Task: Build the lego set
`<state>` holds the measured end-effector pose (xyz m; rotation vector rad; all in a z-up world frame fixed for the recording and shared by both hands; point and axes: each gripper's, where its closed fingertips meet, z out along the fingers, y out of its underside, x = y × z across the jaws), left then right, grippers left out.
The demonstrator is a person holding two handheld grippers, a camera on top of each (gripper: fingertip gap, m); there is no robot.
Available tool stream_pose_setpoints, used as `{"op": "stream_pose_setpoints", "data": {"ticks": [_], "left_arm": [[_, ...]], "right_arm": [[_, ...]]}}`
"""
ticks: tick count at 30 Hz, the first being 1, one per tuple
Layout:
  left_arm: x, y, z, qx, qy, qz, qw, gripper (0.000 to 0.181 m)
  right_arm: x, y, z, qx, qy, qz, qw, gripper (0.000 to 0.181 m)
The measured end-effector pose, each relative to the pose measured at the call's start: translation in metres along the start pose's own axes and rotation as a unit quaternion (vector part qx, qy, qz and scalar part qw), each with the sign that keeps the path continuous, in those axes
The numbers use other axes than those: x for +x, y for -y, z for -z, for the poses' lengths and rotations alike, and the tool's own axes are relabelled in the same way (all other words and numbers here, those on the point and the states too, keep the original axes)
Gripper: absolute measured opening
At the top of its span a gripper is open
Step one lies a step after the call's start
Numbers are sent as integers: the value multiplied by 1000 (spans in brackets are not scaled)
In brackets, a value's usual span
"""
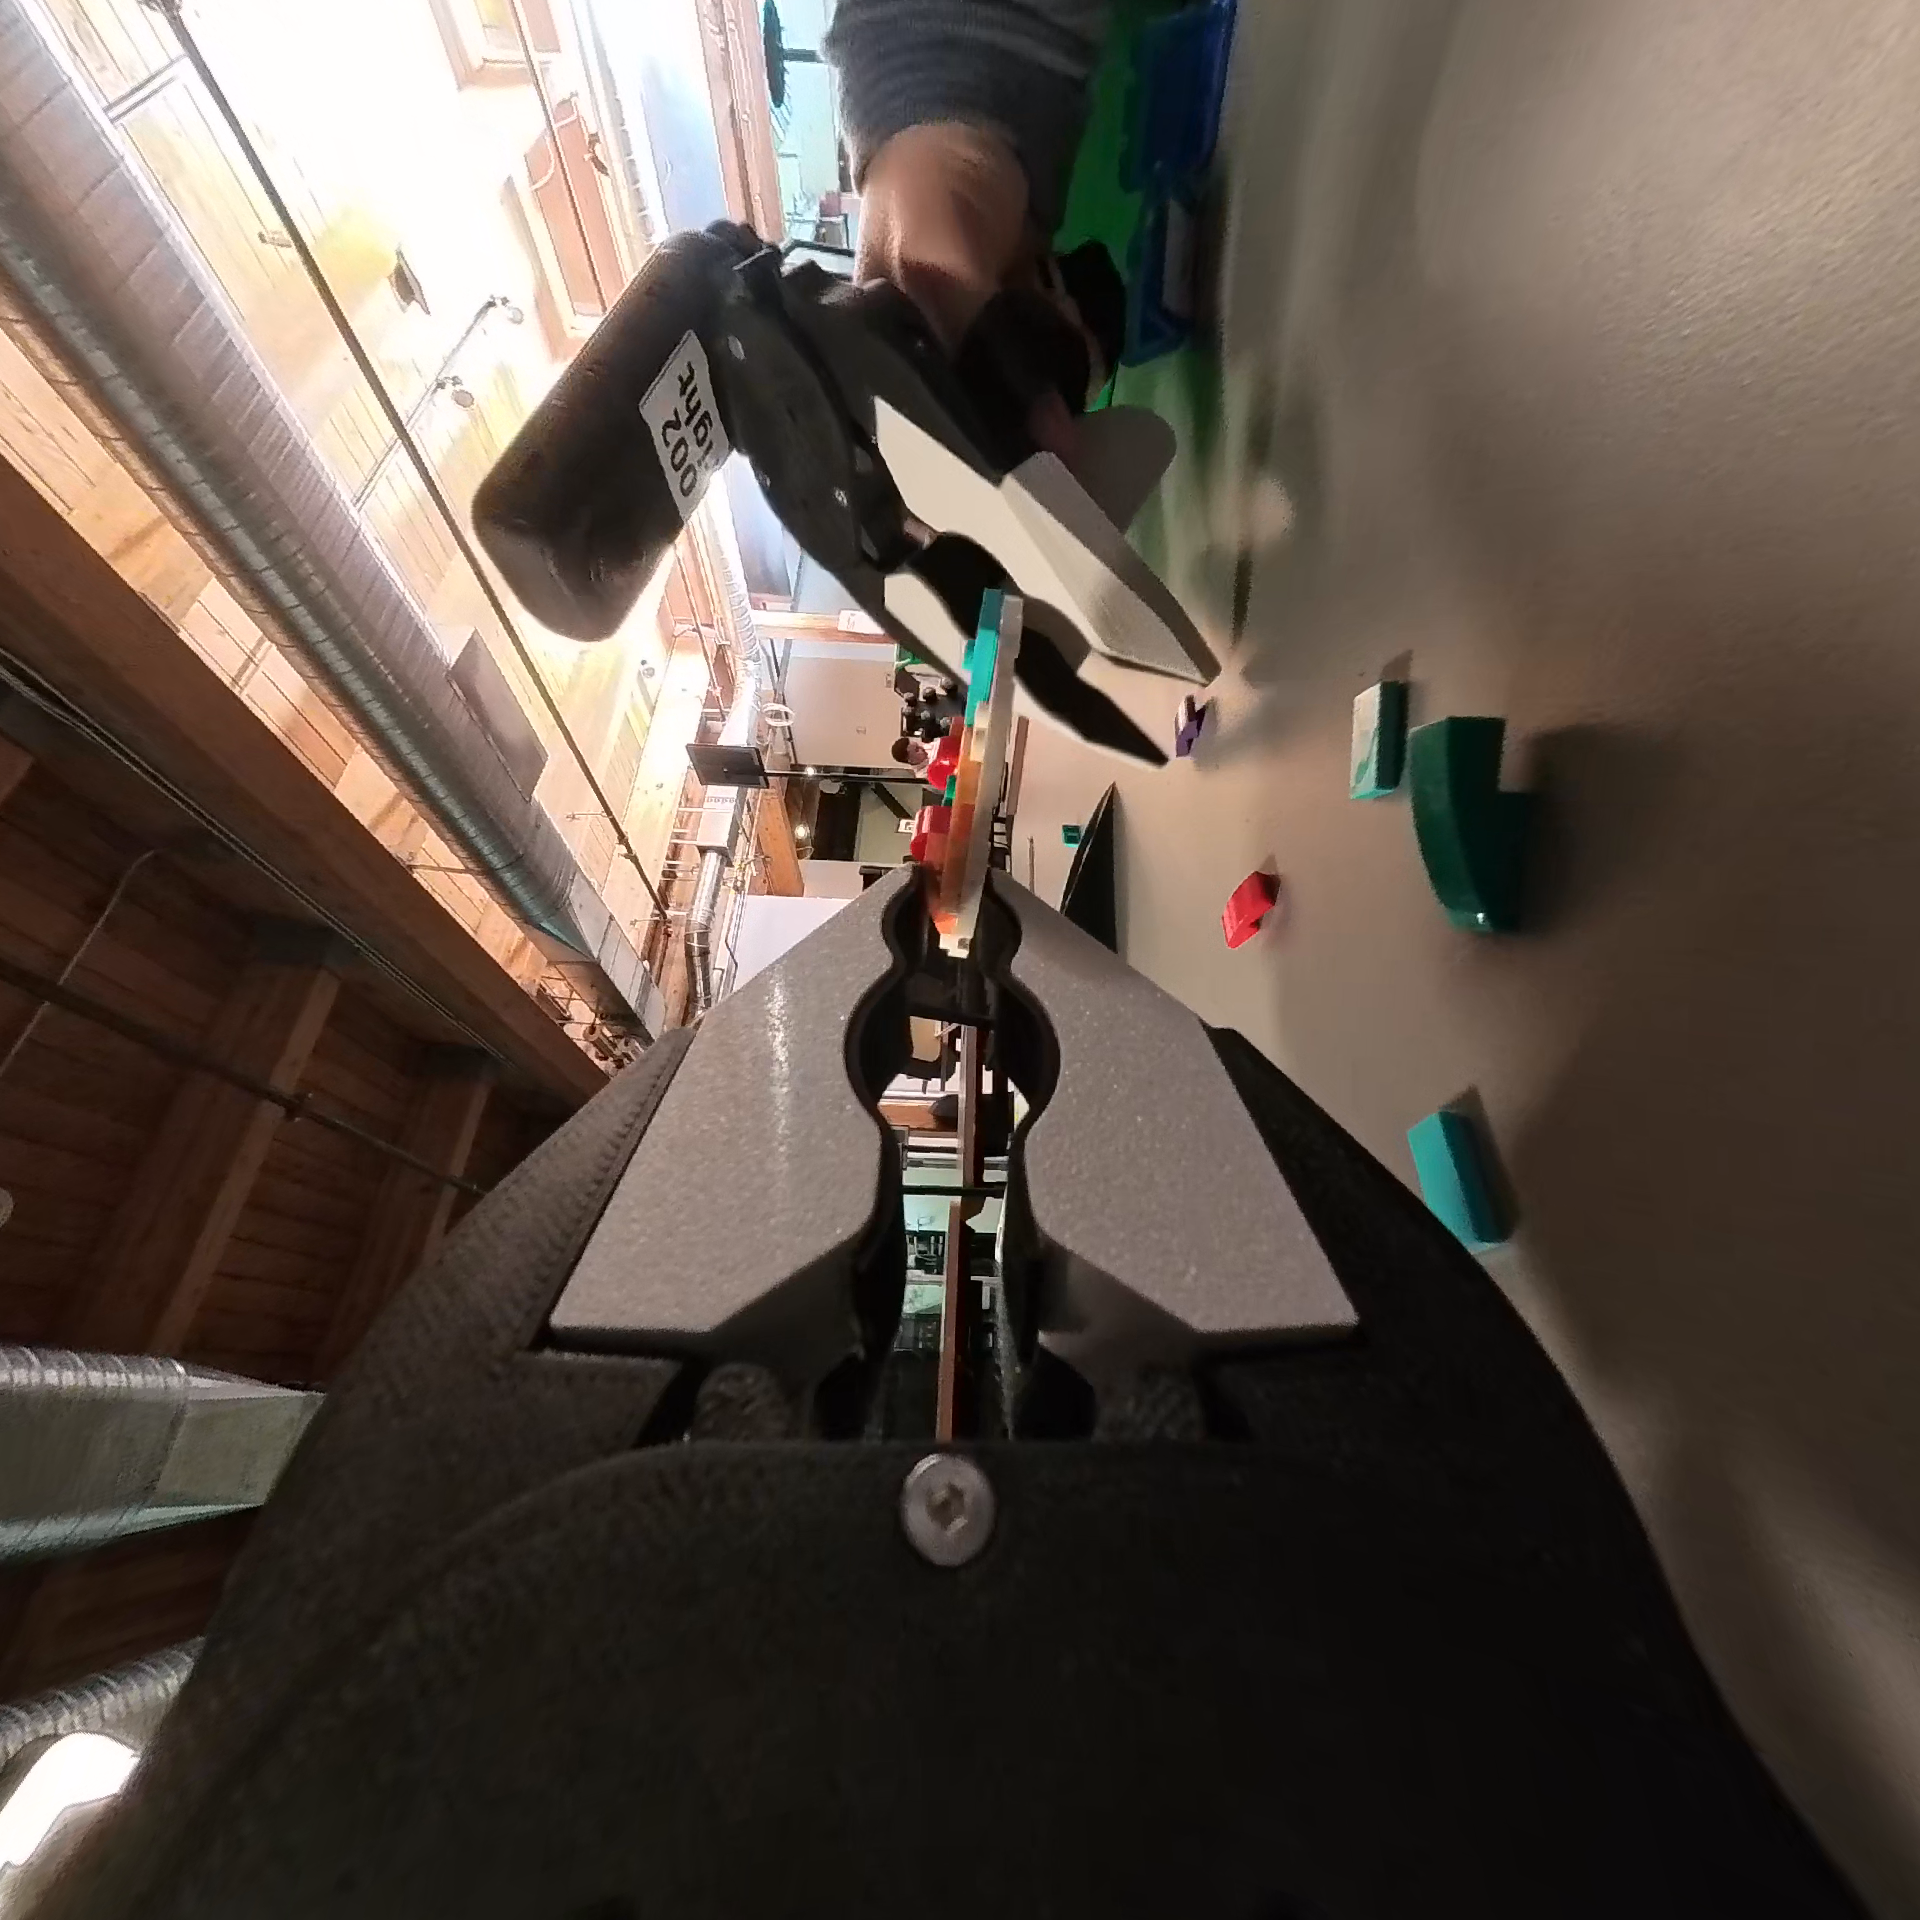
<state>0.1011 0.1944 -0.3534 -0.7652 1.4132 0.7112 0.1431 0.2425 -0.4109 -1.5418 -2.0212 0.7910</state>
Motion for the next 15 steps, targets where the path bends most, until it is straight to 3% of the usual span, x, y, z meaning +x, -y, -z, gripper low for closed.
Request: {"op": "stream_pose_setpoints", "data": {"ticks": [7, 15], "left_arm": [[1, 0, -1, 0, -2, -3, 1000, 7], [2, 0, 0, -1, -4, -4, 1000, 7]], "right_arm": [[-7, 2, -6, -7, 28, 7, 1000, 39], [-10, -11, 8, -29, 31, -31, 999, 36]]}}
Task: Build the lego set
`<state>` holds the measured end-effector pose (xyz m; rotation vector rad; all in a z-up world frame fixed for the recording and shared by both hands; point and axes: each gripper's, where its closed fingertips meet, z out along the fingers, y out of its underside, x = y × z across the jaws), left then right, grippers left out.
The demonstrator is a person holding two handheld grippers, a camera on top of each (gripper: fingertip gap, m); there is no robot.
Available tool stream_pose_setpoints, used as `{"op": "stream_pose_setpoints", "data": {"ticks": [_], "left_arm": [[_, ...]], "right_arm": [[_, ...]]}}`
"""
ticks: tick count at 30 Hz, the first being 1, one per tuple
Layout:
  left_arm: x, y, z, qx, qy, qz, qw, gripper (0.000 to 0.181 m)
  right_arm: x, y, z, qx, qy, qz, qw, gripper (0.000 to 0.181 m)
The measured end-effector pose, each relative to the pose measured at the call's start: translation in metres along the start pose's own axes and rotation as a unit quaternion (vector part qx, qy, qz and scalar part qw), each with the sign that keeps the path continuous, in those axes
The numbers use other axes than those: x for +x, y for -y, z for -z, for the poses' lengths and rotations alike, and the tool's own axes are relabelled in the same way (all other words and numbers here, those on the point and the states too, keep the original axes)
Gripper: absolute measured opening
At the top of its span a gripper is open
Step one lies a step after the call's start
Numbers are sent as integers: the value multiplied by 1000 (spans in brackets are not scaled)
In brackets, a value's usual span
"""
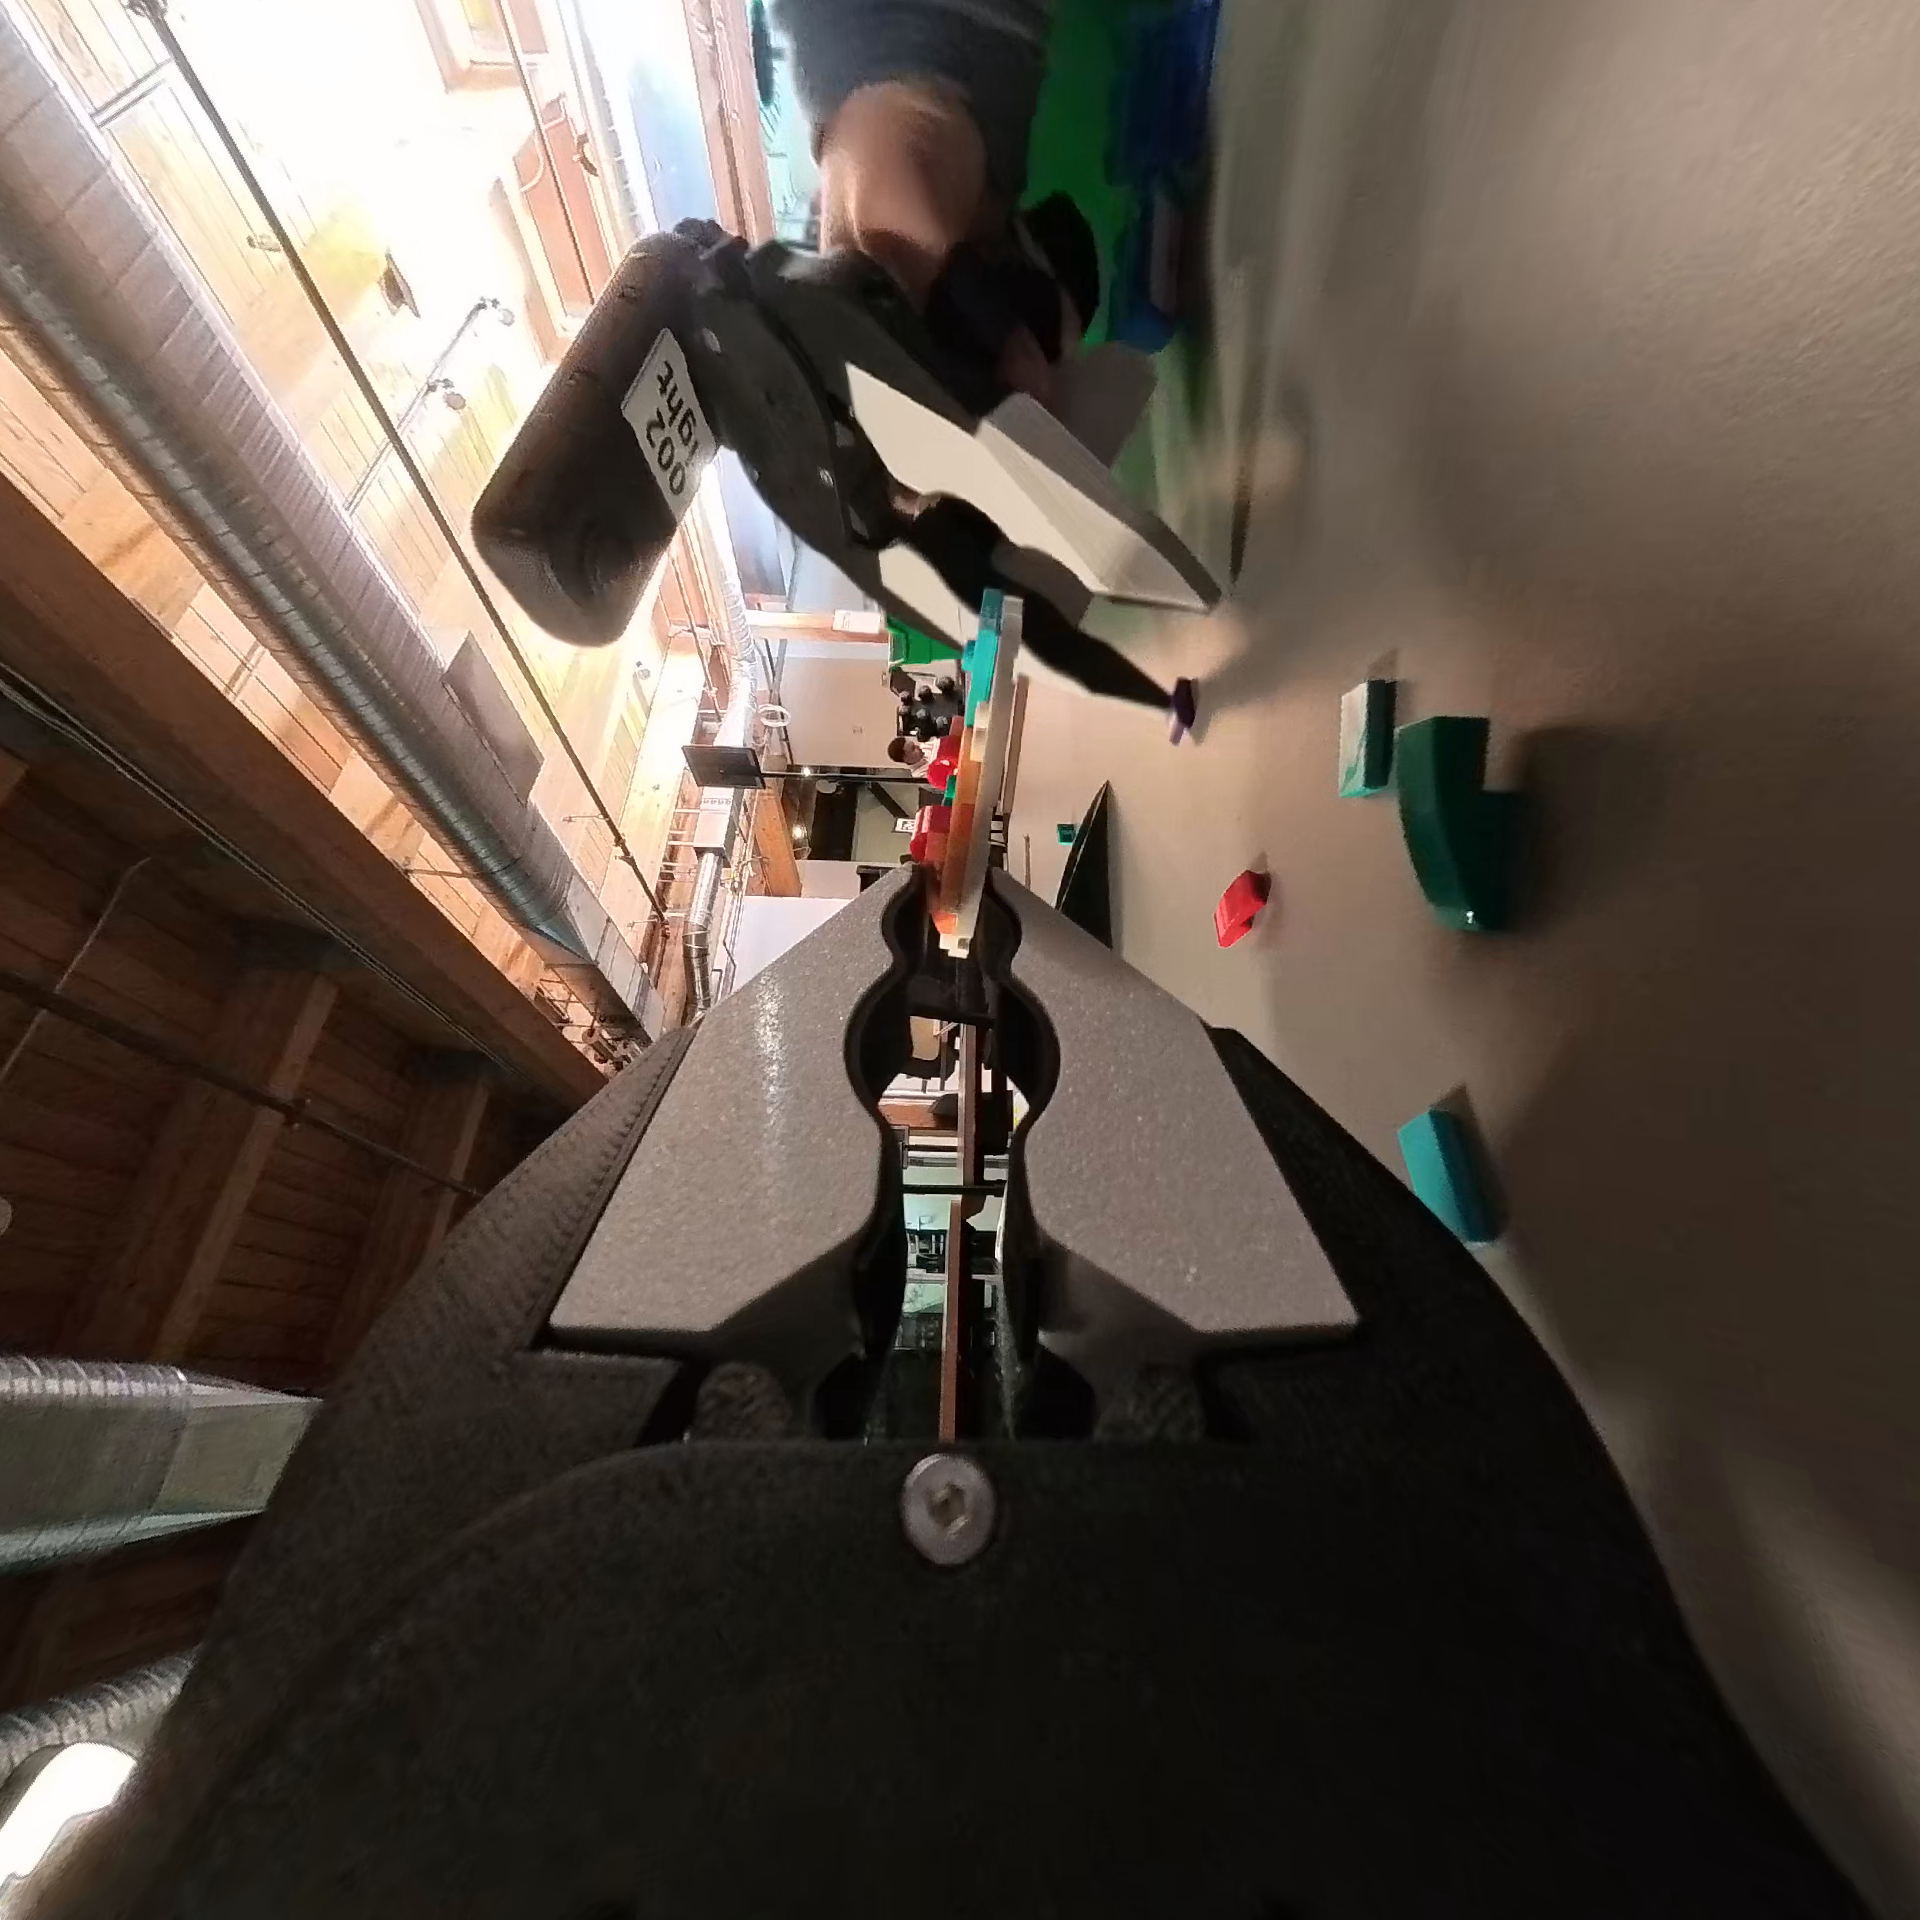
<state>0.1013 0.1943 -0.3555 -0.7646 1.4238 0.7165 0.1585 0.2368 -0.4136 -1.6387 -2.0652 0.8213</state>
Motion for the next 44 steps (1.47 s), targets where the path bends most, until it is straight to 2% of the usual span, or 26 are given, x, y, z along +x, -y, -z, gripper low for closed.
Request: {"op": "stream_pose_setpoints", "data": {"ticks": [5, 9, 12, 29, 33, 37, 40, 44], "left_arm": [[1, -1, 1, 0, -1, 0, 1000, 7], [2, -2, 3, 1, 0, 0, 1000, 7], [3, -2, 4, 2, -1, 1, 1000, 7], [4, -3, 7, 4, -1, -2, 1000, 7], [2, -1, 7, 5, 0, -5, 1000, 7], [3, 1, 7, 6, 2, -7, 1000, 7], [3, 1, 8, 7, 3, -7, 1000, 7], [3, 0, 8, 7, 3, -6, 1000, 7]], "right_arm": [[-12, 0, 2, 4, 33, -9, 999, 33], [-3, 8, 4, 25, 3, 21, 999, 34], [6, 5, 0, 12, -21, 43, 999, 33], [6, 5, -5, 10, -12, 36, 999, 16], [1, 33, 14, 71, 2, 35, 997, 15], [-21, 70, 36, 133, 46, 63, 988, 15], [-35, 84, 34, 124, 71, 94, 985, 15], [-40, 88, 22, 90, 83, 120, 985, 15]]}}
